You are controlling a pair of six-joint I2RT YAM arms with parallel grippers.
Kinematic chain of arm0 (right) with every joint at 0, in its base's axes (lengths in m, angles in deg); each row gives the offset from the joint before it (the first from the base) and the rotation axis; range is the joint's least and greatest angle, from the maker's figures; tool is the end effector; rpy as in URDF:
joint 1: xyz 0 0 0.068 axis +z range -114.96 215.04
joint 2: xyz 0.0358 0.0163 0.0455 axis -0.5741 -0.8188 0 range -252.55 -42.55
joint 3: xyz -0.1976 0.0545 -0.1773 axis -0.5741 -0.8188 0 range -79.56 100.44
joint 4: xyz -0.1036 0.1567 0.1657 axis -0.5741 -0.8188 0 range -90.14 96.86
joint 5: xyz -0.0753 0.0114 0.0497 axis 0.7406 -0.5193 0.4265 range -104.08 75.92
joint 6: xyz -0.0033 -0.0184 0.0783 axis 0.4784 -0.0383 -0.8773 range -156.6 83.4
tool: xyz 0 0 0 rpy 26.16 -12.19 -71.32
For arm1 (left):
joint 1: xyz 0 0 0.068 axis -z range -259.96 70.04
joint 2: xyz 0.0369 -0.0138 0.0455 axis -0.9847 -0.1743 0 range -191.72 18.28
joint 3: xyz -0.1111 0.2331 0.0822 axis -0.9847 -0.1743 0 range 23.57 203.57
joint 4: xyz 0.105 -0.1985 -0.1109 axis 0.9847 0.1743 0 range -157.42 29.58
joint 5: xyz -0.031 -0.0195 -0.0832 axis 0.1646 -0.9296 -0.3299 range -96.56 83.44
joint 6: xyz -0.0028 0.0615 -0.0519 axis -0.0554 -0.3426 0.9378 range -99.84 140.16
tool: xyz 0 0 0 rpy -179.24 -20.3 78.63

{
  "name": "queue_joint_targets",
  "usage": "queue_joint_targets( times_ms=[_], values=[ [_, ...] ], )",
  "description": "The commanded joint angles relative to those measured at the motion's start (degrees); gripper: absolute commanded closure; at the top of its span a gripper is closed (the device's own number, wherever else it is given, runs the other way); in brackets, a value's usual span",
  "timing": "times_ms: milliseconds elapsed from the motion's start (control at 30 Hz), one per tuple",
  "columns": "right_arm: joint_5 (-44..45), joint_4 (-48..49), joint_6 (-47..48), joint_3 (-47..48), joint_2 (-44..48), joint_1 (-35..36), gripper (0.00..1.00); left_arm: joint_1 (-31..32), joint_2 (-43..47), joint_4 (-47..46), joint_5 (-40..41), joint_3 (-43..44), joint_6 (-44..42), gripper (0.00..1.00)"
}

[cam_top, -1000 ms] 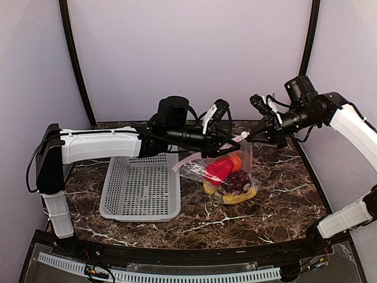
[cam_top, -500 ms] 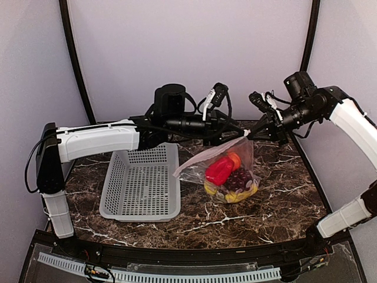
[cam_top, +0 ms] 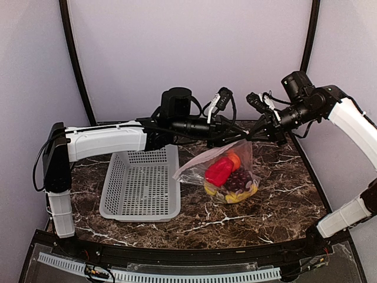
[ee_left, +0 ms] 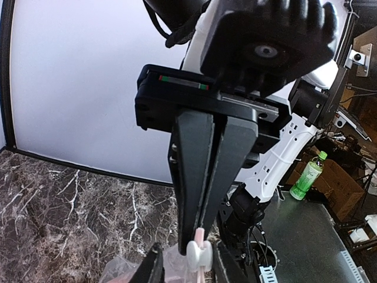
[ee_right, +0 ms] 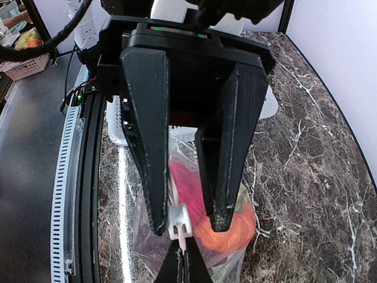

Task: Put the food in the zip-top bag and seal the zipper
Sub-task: Hold the zipper from the zipper food storage bag, then unzip the zipper of the food storage bag.

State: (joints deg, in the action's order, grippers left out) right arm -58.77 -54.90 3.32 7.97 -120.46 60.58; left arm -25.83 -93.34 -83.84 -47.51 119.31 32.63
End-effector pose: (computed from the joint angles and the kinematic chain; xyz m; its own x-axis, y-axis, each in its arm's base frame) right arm 0.2142 0.1566 0.3704 -0.0996 -0.5533 -0.8270 -0.9909 0.1306 0.0320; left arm 0.2466 -0.4188 0.3523 -0.2096 0.0116 -0.9777 0.9738 -0.0882 -0.2098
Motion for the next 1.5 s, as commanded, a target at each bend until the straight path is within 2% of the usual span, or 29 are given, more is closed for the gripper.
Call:
queue_joint_targets(
  times_ms=[0, 200, 300, 467, 600, 933, 1167, 1467],
  values=[
    [0.7, 0.7, -0.7, 1.9, -0.3, 0.6, 1.0, -0.1, 0.3, 0.9, -0.7, 2.1, 0.1, 0.8],
    [1.0, 1.4, -1.0, 1.6, -0.2, 0.5, 1.0, -0.1, 0.2, 1.3, -1.0, 2.1, 0.1, 0.94],
    [0.0, 4.0, -2.1, 1.4, 1.5, -1.7, 1.0, -0.1, 0.4, 2.7, -0.9, 2.0, -0.6, 0.99],
    [1.0, 3.9, -0.1, 2.6, 2.9, -5.9, 1.0, -0.3, 2.2, 5.7, 0.6, -0.2, -2.5, 0.99],
    [-2.6, 3.4, 0.7, 2.7, 3.5, -11.4, 1.0, -1.3, 3.6, 7.6, 1.4, -2.7, -3.1, 0.99],
    [-8.4, 3.8, 4.2, 3.7, 1.8, -30.1, 1.0, -4.5, 11.7, 8.0, 4.2, -15.3, -4.0, 0.99],
    [-10.1, 4.7, 3.9, 3.2, 0.8, -32.2, 1.0, -4.8, 15.1, 8.5, 6.4, -20.7, -5.6, 0.99],
    [-9.8, 5.7, 2.9, 3.3, 0.8, -32.2, 1.0, -5.1, 14.7, 8.0, 6.0, -21.0, -5.6, 0.99]
  ],
)
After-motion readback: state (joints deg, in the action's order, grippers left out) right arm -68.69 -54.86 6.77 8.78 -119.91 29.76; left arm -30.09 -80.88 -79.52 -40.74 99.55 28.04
